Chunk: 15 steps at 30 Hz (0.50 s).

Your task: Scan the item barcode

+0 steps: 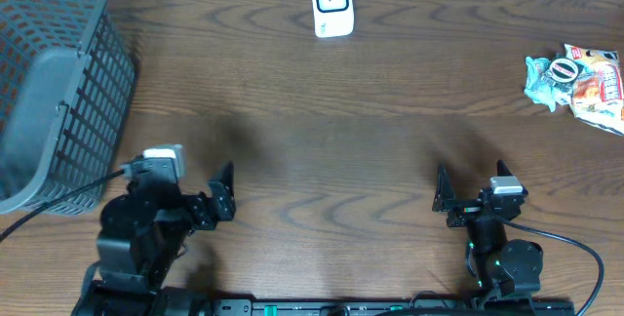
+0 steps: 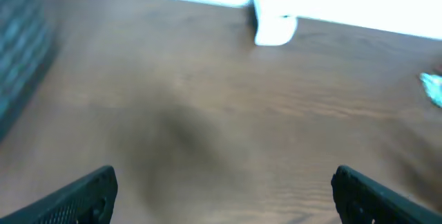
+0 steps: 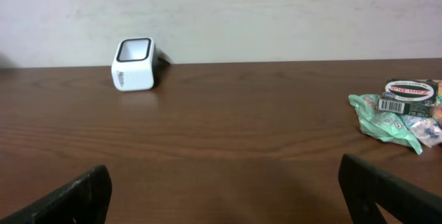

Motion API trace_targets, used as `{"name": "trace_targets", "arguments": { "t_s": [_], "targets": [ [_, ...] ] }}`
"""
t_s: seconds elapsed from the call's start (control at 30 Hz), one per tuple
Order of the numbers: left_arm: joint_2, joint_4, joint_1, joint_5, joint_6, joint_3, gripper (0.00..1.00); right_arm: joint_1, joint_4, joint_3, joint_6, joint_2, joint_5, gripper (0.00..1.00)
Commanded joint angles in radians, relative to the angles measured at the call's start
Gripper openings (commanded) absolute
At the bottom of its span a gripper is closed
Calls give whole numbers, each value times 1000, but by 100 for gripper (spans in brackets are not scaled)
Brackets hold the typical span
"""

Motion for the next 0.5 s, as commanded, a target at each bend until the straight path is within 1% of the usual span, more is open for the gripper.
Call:
{"name": "trace_targets", "arguments": {
  "t_s": [0.0,0.13,0.23,0.4,0.47],
  "targets": [
    [-36,18,46,140,211,-10,98,8,-2,-4,-11,-9,-2,99],
    [-90,30,91,142,211,-43,98,8,-2,-4,-11,-9,-2,99],
    [-155,99,104,146,211,-110,98,8,-2,-4,-11,-9,-2,99],
    [-269,290,121,183,211,-272,98,8,-2,-4,-11,-9,-2,99],
    [-307,391,136,217,211,-351,98,8,-2,-4,-11,-9,-2,99]
  ]
}}
